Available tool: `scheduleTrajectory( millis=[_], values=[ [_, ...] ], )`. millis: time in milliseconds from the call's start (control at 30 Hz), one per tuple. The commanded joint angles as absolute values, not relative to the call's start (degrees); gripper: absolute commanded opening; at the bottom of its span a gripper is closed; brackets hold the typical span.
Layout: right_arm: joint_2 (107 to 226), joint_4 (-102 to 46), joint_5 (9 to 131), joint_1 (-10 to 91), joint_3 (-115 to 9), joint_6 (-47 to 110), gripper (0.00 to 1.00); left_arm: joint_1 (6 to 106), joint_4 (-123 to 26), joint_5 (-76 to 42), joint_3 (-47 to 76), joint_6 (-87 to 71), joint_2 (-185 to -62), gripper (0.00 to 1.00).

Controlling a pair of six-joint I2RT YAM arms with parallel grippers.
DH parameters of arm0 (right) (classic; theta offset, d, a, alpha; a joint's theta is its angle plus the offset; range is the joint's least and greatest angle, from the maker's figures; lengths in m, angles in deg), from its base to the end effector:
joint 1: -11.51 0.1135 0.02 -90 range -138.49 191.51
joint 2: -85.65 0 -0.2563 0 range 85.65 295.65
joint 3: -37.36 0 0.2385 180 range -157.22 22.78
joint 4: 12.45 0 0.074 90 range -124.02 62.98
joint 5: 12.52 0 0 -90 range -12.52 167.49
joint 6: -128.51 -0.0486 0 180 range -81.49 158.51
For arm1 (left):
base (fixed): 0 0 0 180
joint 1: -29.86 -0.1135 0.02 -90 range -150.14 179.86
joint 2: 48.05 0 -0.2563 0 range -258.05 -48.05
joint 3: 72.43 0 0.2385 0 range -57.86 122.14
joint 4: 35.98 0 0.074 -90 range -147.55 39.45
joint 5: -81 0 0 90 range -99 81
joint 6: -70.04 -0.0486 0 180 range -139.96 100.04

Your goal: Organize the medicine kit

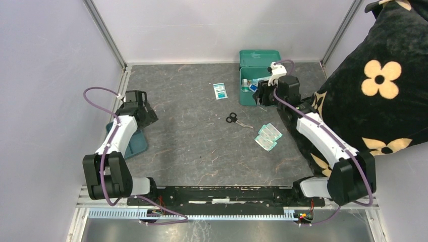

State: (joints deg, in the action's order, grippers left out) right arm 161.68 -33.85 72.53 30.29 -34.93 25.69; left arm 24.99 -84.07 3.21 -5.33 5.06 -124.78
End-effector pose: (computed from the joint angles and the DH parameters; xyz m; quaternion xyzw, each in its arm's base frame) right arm 0.2892 0.1028 0.2947 -0.0670 0.8409 0.1810 0.5056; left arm 0.2594 0.0324 0.2203 -0.2749 0.9152 0.0522 0.2900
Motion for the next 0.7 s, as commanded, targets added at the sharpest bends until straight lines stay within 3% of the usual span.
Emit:
scheduleTrajectory(
  millis=[0, 167, 400, 667],
  values=[
    [157.25, -29.82, 70.0, 31.98, -31.11, 24.64, 0.59, 23.12, -86.27, 5.86, -3.99, 6.26, -126.54, 0.85],
    [152.93, -30.87, 71.96, 31.97, -29.26, 26.85, 0.61, 17.4, -85.74, 1.23, -5.96, 6.22, -126.94, 0.82],
    [151.41, -30.29, 70.03, 31.98, -28.03, 26.93, 0.61, 16.97, -85.03, -1.64, -5.39, 5.23, -132.73, 0.74],
    [148.56, -29.85, 71.21, 31.96, -25.32, 27.31, 0.62, 17.04, -84.29, -7.82, -3.01, 3.47, -140.16, 0.43]
  ],
)
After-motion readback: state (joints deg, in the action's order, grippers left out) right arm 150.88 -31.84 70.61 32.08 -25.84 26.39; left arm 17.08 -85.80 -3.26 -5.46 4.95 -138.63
